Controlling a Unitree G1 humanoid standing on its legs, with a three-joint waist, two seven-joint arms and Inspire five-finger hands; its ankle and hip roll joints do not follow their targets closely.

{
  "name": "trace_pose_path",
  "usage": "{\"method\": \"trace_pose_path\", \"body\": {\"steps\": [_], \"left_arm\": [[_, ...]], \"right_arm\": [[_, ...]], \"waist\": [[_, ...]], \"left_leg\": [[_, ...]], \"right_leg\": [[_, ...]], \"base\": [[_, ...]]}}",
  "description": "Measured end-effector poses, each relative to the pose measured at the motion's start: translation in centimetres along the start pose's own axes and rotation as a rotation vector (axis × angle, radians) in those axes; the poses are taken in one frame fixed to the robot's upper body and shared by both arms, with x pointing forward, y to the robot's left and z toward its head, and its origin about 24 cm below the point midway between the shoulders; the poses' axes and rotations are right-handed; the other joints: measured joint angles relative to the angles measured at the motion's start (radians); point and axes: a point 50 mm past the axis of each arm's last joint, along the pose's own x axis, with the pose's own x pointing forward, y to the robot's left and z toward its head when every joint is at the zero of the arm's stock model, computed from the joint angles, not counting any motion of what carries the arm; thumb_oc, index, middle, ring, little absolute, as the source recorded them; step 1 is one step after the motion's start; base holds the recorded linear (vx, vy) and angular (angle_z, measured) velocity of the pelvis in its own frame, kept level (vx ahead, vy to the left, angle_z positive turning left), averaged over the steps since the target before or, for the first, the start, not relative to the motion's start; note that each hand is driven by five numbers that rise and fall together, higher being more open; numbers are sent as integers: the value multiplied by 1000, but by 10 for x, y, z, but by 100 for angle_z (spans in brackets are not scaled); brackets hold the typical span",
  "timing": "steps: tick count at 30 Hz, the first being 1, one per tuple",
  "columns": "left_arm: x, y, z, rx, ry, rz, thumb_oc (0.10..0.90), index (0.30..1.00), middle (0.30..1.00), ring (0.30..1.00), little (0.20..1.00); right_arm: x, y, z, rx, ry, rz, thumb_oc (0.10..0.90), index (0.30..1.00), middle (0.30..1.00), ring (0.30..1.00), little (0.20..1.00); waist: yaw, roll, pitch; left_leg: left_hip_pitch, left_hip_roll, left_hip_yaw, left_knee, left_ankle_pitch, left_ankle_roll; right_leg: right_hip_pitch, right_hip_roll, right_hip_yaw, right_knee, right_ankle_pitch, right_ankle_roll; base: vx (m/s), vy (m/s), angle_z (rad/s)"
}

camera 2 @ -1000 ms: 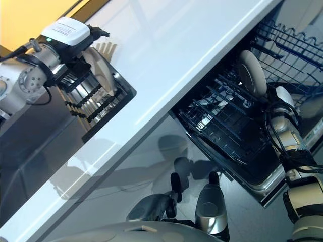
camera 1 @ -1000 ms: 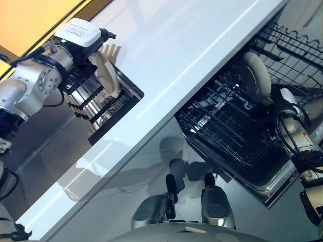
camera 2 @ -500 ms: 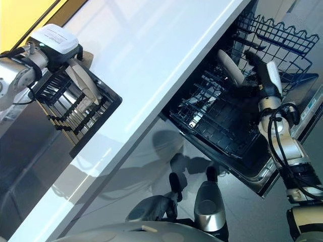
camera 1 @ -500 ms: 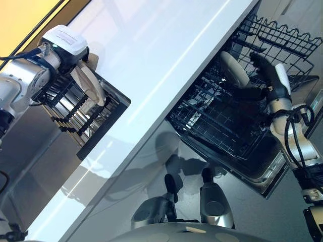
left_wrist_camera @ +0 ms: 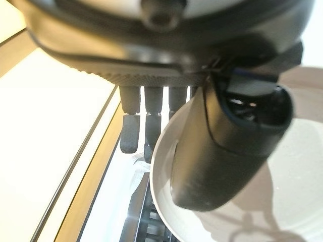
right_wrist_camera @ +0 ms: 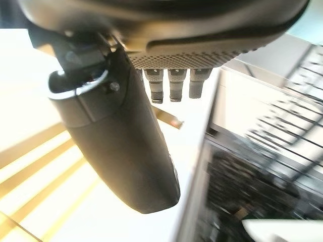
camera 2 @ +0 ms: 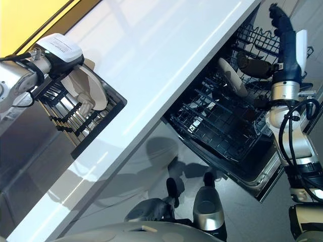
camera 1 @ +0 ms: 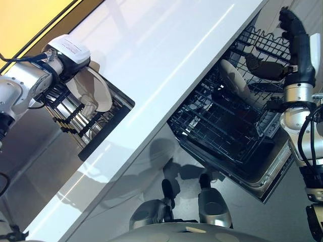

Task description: Pick up plates and place into dishwasher.

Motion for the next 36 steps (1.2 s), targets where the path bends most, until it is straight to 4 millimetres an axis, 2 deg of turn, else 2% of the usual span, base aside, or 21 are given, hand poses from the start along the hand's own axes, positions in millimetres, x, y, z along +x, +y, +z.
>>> {"method": "trace_pose_path", "body": {"steps": [5, 9, 11, 16, 20, 22, 29, 36], "left_arm": [[-13, -4, 0, -74, 11, 143, 100, 300, 300, 300, 200], [-26, -15, 1, -134, 32, 247, 100, 300, 300, 300, 200], [-35, -22, 1, -173, 47, 299, 100, 300, 300, 300, 200], [-55, -34, 2, -242, 85, 406, 100, 300, 300, 300, 200], [-67, -47, 6, -295, 120, 461, 100, 300, 300, 300, 200], [-74, -51, 5, -360, 177, 541, 100, 300, 300, 300, 200], [-90, -48, -2, -507, 312, 835, 100, 300, 300, 300, 200], [-94, -30, 16, -557, 209, 980, 100, 300, 300, 300, 200]], "right_arm": [[3, -12, 24, 66, -144, -74, 800, 900, 900, 900, 900], [1, -14, 30, 129, -195, -92, 800, 900, 900, 900, 900], [-1, -13, 34, 150, -218, -81, 800, 900, 900, 900, 900], [-3, -8, 40, 173, -251, -31, 800, 900, 900, 900, 900], [-7, -6, 37, 206, -228, 12, 800, 900, 900, 900, 900], [-9, -4, 35, 235, -210, 34, 800, 900, 900, 900, 900], [-16, 13, 29, 294, -158, 122, 800, 900, 900, 900, 900], [-25, 36, 26, 335, -107, 264, 800, 900, 900, 900, 900]], "waist": [[26, -46, -22], [45, -102, -51], [62, -120, -61], [112, -130, -68], [132, -135, -79], [144, -139, -84], [164, -161, -133], [166, -184, -183]], "left_leg": [[0, 1, -12, 0, 0, 0], [-1, 1, -27, 0, 0, 0], [-1, 1, -33, 0, 0, 0], [-1, -3, -51, 0, 0, 0], [-4, -5, -68, 0, 0, 0], [-4, -5, -72, 0, 0, -1], [-8, -7, -89, 0, 0, -1], [-7, -7, -97, 0, 1, -2]], "right_leg": [[27, 2, -13, -47, 19, 0], [52, 2, -32, -82, 27, -1], [63, 2, -35, -103, 35, 1], [96, 2, -40, -157, 58, 3], [115, 2, -61, -183, 65, 3], [123, 2, -63, -190, 65, 4], [132, 1, -79, -203, 67, 4], [138, 2, -87, -203, 66, 4]], "base": [[-67, 8, 7], [-75, 28, 15], [-61, 24, 10], [-50, 20, 11], [-44, 28, 14], [-49, 28, 10], [-33, 19, 7], [-8, 4, 4]]}}
